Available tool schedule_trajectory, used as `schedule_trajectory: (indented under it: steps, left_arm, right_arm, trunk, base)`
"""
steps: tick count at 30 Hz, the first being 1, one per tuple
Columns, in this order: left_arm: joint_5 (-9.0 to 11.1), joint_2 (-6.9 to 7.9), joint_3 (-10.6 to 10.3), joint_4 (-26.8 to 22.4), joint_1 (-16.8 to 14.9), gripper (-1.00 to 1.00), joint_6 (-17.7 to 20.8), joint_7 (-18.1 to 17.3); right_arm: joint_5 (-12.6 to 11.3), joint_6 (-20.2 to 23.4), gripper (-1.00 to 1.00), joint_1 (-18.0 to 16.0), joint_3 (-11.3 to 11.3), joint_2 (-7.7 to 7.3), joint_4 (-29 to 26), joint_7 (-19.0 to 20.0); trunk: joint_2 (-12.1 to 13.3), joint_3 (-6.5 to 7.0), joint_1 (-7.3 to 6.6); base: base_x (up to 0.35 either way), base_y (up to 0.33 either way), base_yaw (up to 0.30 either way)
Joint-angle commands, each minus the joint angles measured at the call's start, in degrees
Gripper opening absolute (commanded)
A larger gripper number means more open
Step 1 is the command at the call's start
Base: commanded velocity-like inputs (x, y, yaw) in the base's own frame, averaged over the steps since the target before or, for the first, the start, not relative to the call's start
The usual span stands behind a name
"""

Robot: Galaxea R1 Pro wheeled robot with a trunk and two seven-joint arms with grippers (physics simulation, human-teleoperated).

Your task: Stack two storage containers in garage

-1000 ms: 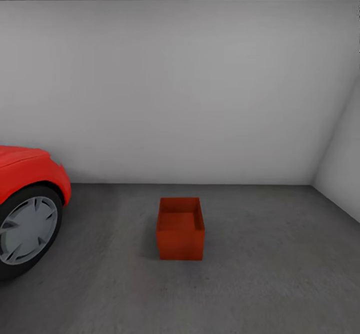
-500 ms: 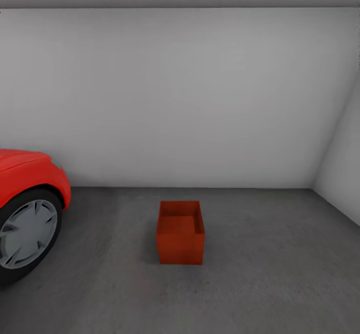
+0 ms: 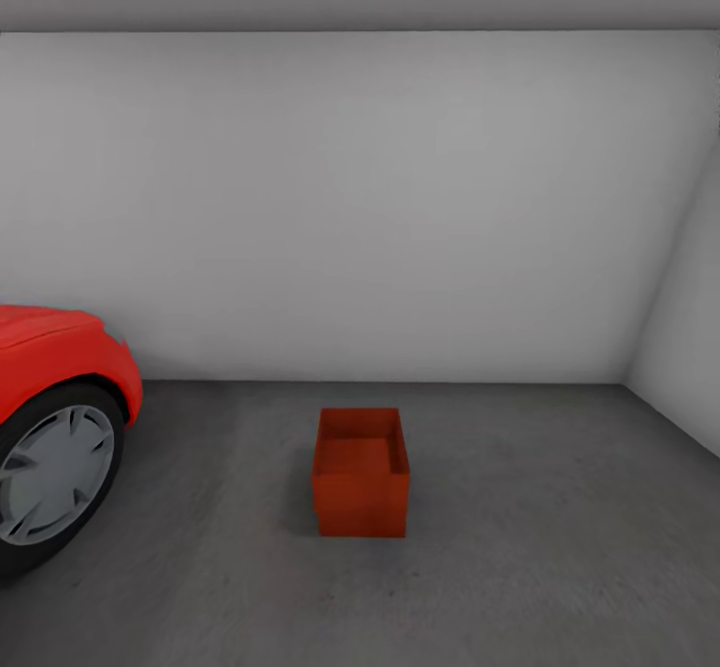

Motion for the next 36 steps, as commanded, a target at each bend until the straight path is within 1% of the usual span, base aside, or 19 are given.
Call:
schedule_trajectory:
  steps: [1,3,6,7,9,17,29,36]
  left_arm:
    - [0.59,-0.17,-0.48,0.01,-0.04,1.0,-0.14,-0.14]
    - [0.53,-1.04,-0.44,0.15,-0.04,1.0,-0.06,-0.34]
    - [0.52,-1.92,-0.46,0.33,0.27,1.0,0.22,-0.44]
    - [0.52,-2.01,-0.46,0.35,0.56,1.0,0.22,-0.45]
    - [0.47,-2.21,-0.46,0.39,2.13,1.0,0.08,-0.47]
    - [0.43,-2.21,-0.47,0.42,5.65,1.0,-0.19,-0.49]
    - [0.36,-2.02,-0.64,0.36,5.93,1.0,-0.21,-0.51]
    - [-0.14,-2.02,-0.87,0.25,5.94,1.0,-0.15,-0.49]
  right_arm:
    - [0.59,-0.33,1.0,-0.08,-0.47,-0.03,0.19,-0.22]
    - [0.58,-0.33,1.0,-0.08,-0.48,-0.1,0.19,-0.23]
    - [0.57,-0.33,1.0,-0.08,-0.48,-0.14,0.19,-0.22]
    - [0.57,-0.33,1.0,-0.08,-0.48,-0.13,0.19,-0.2]
    - [0.57,-0.33,1.0,-0.08,-0.48,-0.15,0.19,-0.2]
    - [0.57,-0.33,1.0,-0.08,-0.48,-0.16,0.19,-0.18]
    - [0.57,-0.33,1.0,-0.08,-0.48,-0.16,0.19,-0.19]
    - [0.57,-0.33,1.0,-0.08,-0.48,-0.11,0.19,-0.22]
  trunk:
    - [-0.06,0.01,0.01]
    - [-0.06,0.2,0.01]
    - [-0.06,0.48,0.01]
    - [-0.06,0.57,0.01]
    - [-0.06,0.75,0.01]
    - [-0.06,1.5,0.01]
    - [-0.06,2.61,0.01]
    - [-0.06,3.25,0.01]
  base:
    - [0.0,0.0,0.0]
    - [0.0,0.0,0.0]
    - [0.0,0.0,0.0]
    - [0.0,0.0,0.0]
    - [0.0,0.0,0.0]
    - [0.0,0.0,0.0]
    - [0.0,0.0,0.0]
    - [0.0,0.0,0.0]
